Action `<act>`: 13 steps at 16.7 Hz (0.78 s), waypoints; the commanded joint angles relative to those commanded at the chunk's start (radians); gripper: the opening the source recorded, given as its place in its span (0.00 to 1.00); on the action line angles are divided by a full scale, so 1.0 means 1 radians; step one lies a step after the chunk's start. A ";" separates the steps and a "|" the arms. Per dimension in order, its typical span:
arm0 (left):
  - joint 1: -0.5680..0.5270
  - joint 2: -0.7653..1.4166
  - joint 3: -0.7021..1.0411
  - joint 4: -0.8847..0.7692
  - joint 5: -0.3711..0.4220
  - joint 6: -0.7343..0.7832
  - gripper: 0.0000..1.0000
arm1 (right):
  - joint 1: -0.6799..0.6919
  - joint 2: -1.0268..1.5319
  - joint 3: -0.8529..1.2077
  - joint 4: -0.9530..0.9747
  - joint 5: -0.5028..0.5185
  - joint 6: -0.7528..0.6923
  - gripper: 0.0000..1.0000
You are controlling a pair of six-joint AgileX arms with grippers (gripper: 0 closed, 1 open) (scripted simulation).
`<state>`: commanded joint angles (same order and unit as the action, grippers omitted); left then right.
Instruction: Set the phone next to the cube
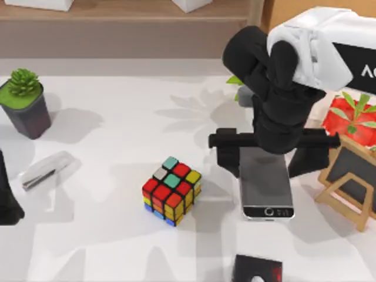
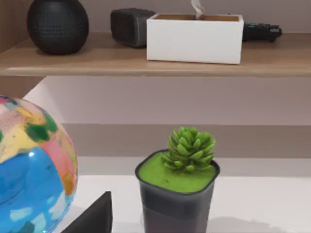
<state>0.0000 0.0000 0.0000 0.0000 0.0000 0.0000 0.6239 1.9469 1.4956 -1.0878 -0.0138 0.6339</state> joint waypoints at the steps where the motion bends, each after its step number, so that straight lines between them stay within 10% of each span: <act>1: 0.000 0.000 0.000 0.000 0.000 0.000 1.00 | 0.003 -0.001 -0.005 0.006 -0.008 0.001 0.00; 13: 0.000 0.000 0.000 0.000 0.000 0.000 1.00 | 0.006 0.022 -0.073 0.111 -0.093 0.010 0.00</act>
<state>0.0000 0.0000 0.0000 0.0000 0.0000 0.0000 0.6298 1.9686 1.4224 -0.9767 -0.1064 0.6441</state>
